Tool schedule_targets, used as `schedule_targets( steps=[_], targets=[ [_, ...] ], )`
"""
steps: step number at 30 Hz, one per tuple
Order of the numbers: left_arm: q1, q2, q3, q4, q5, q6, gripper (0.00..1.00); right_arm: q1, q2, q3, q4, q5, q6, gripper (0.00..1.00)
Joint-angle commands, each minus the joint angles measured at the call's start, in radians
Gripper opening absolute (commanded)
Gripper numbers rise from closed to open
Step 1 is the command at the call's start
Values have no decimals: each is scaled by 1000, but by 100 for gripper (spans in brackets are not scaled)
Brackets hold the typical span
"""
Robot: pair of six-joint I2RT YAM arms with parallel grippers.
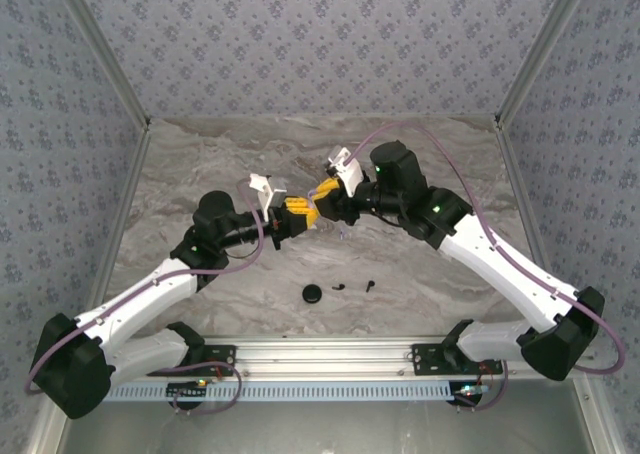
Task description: Insert the wireless bluetooth earbuds into the charging case
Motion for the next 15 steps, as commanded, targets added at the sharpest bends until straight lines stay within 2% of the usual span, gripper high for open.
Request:
schedule_targets(
  steps=[1,5,10,15],
  targets=[
    [-8,-16,39,29,13,22,0,-18,2,66,-20,-60,28,41],
    [-8,-18,35,30,8,24,0,-64,-15,99,-19,-76,92,50],
    [-8,-33,23,21,-10,30,0,-156,-40,88,-29,2,224,56],
    [-8,-71,3,0,-35,43,0,-249,35,68,-149,89,339,56]
  ],
)
